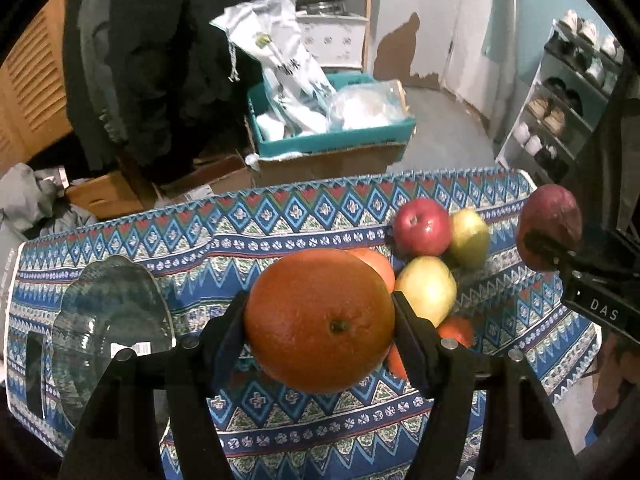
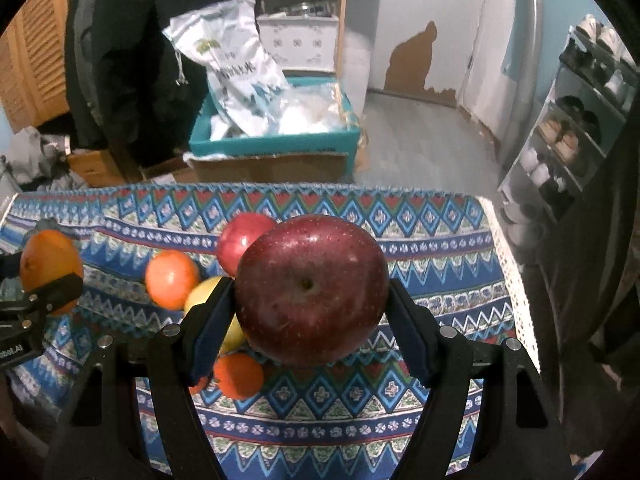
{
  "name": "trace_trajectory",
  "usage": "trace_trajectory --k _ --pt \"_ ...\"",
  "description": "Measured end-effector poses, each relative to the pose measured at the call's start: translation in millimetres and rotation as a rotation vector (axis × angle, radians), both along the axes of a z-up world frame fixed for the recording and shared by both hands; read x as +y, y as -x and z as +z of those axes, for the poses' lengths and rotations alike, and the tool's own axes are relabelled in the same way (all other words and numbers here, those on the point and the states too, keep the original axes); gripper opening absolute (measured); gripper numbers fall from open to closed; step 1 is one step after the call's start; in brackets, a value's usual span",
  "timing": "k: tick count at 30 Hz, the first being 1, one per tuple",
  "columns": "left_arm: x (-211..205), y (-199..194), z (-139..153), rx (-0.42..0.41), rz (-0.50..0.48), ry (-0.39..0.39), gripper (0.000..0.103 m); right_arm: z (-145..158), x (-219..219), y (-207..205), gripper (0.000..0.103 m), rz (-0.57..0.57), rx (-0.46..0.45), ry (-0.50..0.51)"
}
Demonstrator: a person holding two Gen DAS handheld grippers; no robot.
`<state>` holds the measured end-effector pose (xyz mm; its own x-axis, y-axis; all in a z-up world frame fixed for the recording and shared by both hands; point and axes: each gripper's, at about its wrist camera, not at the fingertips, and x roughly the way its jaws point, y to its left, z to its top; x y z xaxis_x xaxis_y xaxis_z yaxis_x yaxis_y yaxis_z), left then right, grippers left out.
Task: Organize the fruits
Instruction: 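Lift and carry the orange with the left tool while the right tool carries the apple over the glass plate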
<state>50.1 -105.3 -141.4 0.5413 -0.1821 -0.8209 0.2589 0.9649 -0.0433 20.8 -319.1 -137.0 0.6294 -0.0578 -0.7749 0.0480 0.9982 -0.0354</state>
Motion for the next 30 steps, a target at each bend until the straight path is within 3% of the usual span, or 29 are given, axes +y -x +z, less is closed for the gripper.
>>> trace_trajectory --k 16,30 --pt "25.4 26.5 59.9 -0.129 0.021 0.059 0.07 66.5 16.7 23.4 0.075 0.032 -0.146 -0.008" --pt "55.1 39.0 82.7 -0.184 0.057 0.069 0.07 104.2 46.2 35.2 0.075 0.089 -0.23 -0.011"
